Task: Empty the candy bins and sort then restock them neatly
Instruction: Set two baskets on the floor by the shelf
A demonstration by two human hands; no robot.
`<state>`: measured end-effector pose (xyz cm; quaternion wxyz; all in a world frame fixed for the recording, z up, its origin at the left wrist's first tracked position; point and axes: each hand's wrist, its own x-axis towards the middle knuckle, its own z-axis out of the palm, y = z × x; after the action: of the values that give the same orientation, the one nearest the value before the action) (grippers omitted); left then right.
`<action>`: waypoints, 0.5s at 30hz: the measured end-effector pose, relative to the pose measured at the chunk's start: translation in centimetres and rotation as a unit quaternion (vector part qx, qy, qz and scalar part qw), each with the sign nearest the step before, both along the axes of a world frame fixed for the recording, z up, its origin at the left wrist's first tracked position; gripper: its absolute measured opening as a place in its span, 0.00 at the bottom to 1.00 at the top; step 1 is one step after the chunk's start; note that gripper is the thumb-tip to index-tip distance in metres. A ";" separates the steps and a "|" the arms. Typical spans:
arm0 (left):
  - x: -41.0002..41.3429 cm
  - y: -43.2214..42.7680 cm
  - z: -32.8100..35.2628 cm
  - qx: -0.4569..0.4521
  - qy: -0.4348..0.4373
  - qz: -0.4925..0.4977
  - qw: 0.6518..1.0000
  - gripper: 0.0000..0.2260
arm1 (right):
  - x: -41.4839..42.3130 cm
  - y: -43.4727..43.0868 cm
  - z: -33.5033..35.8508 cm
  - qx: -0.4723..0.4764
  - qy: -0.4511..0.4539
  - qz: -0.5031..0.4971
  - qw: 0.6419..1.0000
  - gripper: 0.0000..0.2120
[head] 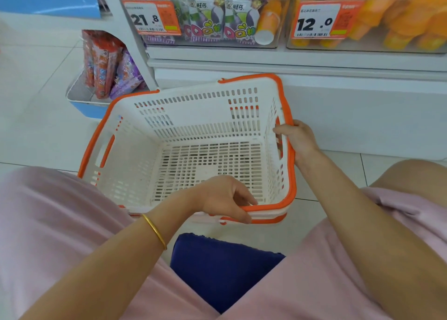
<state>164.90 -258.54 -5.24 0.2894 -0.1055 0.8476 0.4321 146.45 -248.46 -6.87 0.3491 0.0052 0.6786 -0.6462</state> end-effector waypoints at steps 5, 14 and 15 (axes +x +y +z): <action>0.1 -0.3 0.9 0.008 -0.018 0.012 1.000 0.22 | 0.3 0.2 0.6 -0.014 -0.011 -0.026 1.000 0.15; -0.8 1.1 4.7 -0.050 0.021 -0.105 0.993 0.21 | -0.1 1.9 2.9 -0.044 -0.011 -0.027 0.999 0.16; -1.0 1.6 5.2 -0.053 0.028 -0.116 0.991 0.21 | -0.2 2.4 3.3 -0.042 -0.011 -0.031 0.999 0.18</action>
<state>163.93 -256.97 -0.01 0.3077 -0.0098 0.8836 0.3527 146.29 -246.10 -3.62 0.3360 0.0189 0.6465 -0.6846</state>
